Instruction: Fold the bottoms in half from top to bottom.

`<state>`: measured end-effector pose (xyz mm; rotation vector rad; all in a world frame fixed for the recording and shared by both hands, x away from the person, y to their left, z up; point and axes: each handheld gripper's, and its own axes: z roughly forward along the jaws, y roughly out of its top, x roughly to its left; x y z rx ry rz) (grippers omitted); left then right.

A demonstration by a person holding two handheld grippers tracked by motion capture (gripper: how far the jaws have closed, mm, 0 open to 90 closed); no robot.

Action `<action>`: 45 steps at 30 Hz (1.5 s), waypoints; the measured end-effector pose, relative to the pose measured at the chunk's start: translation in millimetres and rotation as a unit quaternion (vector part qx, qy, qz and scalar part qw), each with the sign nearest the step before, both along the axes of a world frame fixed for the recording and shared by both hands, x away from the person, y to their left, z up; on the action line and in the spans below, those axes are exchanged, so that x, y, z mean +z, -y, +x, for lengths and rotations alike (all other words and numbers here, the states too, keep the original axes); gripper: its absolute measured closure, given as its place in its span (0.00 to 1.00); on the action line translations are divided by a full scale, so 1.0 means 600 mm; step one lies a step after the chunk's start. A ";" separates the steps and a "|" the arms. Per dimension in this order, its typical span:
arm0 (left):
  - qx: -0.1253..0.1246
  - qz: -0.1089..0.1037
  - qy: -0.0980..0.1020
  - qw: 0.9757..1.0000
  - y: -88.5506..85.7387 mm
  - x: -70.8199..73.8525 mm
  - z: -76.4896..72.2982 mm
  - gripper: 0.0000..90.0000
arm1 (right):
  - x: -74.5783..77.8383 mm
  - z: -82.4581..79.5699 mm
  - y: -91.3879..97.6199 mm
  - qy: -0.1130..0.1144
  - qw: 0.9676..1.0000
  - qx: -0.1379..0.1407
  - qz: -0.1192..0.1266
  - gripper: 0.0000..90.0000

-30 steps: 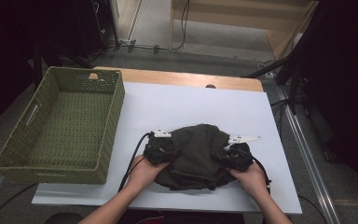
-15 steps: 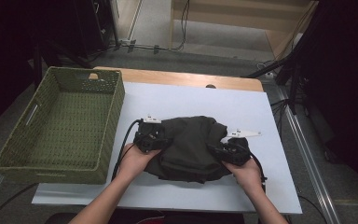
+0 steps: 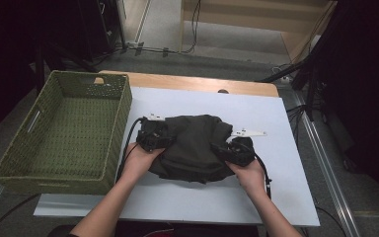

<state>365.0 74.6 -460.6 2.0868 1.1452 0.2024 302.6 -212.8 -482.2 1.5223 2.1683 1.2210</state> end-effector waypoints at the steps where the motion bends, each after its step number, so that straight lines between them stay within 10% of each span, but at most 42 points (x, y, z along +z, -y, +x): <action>1: 0.003 -0.001 0.003 1.000 -0.002 0.000 0.004 0.66 | -0.002 0.004 -0.002 0.000 1.000 0.000 0.000 0.71; 20: -0.002 0.015 0.011 1.000 -0.013 -0.042 0.044 0.47 | -0.030 0.050 -0.006 -0.005 1.000 0.002 -0.025 0.58; 33: 0.016 0.005 -0.010 1.000 -0.025 -0.043 0.055 0.00 | -0.030 0.054 0.029 -0.035 0.999 0.018 -0.003 0.13; 39: -0.021 -0.034 -0.026 0.999 -0.020 -0.031 0.050 0.00 | -0.015 0.042 0.042 -0.008 1.000 0.015 -0.016 0.00; 45: -0.031 0.006 -0.021 0.999 -0.009 -0.040 0.048 0.00 | -0.015 0.030 0.043 -0.011 0.999 0.030 -0.041 0.00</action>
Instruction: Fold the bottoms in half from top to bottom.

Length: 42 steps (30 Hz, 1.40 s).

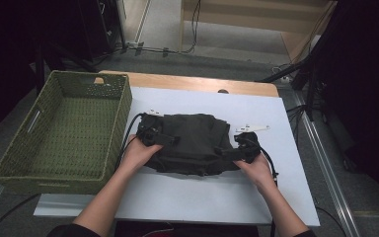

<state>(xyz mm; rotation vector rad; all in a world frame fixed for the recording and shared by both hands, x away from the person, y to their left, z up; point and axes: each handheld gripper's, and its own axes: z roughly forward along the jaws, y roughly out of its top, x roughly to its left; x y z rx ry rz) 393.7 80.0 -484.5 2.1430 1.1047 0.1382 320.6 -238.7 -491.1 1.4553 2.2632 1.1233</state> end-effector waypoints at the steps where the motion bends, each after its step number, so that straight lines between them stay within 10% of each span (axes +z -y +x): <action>1: 0.000 0.010 0.003 1.000 0.001 -0.003 0.000 0.00 | 0.000 -0.002 -0.001 -0.001 1.000 0.000 -0.005 0.00; 10: 0.041 0.024 0.004 0.999 -0.019 -0.027 0.008 0.00 | 0.007 -0.019 0.010 0.002 1.000 -0.002 -0.006 0.00; 42: 0.014 0.001 0.010 1.000 0.000 -0.027 -0.008 0.13 | 0.011 -0.118 0.047 -0.002 1.000 0.027 0.012 0.00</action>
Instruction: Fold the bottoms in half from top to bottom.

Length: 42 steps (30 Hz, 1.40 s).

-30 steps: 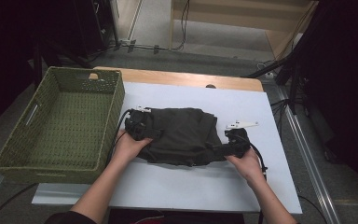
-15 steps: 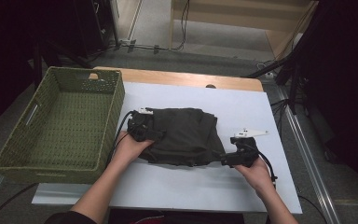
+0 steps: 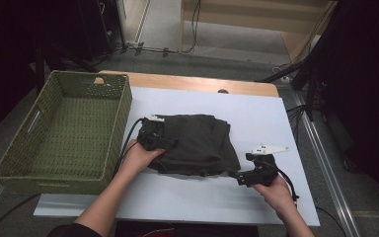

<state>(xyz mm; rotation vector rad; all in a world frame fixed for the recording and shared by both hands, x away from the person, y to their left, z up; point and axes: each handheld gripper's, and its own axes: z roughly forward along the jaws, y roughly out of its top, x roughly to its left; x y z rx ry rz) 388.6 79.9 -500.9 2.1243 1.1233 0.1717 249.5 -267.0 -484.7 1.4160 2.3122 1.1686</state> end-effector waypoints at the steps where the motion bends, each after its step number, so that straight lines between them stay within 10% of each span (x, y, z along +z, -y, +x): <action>1: 0.000 -0.001 0.000 1.000 0.000 0.000 0.000 0.13 | -0.001 -0.003 0.001 0.000 1.000 0.001 0.001 0.00; 21: -0.001 0.010 0.005 1.000 0.004 -0.001 0.002 0.12 | -0.010 -0.056 0.005 -0.013 1.000 0.003 0.007 0.00; 35: -0.027 -0.033 -0.011 0.999 0.004 -0.001 -0.002 0.63 | -0.018 -0.068 0.004 -0.025 1.000 0.007 0.008 0.00; 42: -0.029 -0.045 -0.025 0.998 0.001 0.001 0.000 0.73 | -0.018 -0.066 -0.001 -0.024 1.000 0.014 0.008 0.00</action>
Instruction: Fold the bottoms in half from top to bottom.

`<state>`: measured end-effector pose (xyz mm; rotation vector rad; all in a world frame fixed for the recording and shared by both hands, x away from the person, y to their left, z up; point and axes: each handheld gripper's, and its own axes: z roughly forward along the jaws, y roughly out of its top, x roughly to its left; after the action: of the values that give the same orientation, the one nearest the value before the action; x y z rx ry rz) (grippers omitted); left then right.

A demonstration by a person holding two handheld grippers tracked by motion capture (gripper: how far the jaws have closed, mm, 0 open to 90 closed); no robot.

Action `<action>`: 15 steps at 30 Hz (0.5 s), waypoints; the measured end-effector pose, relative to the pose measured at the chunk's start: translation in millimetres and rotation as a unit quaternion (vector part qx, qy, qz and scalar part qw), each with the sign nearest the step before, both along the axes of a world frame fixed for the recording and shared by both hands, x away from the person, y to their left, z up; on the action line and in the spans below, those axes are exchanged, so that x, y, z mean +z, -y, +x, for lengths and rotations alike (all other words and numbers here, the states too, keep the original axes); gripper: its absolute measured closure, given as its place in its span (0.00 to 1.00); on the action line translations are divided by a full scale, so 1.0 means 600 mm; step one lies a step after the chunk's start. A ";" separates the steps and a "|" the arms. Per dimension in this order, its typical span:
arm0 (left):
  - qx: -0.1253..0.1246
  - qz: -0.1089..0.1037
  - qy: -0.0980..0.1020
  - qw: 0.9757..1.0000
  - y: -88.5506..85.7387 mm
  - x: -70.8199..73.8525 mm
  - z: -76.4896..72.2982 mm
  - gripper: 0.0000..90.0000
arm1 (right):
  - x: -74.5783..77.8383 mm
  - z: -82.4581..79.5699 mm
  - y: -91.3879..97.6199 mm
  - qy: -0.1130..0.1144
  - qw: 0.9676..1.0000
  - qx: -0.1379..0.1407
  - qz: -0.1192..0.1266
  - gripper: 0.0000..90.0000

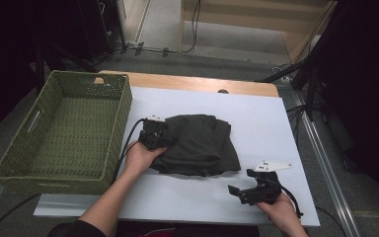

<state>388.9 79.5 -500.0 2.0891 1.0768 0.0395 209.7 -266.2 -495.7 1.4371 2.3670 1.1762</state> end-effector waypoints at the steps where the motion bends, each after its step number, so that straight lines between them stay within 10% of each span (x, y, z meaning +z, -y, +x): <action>1: 0.002 -0.002 -0.003 1.000 0.000 0.001 0.000 0.73 | 0.000 0.000 0.000 -0.001 1.000 0.001 0.000 0.00; 15: -0.005 -0.035 -0.044 0.998 -0.012 0.028 0.009 0.77 | 0.006 -0.001 0.000 0.008 1.000 0.006 0.005 0.00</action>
<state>394.3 86.7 -482.9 2.0493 1.1031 -0.0945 209.3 -266.5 -491.8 1.4135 2.3652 1.1998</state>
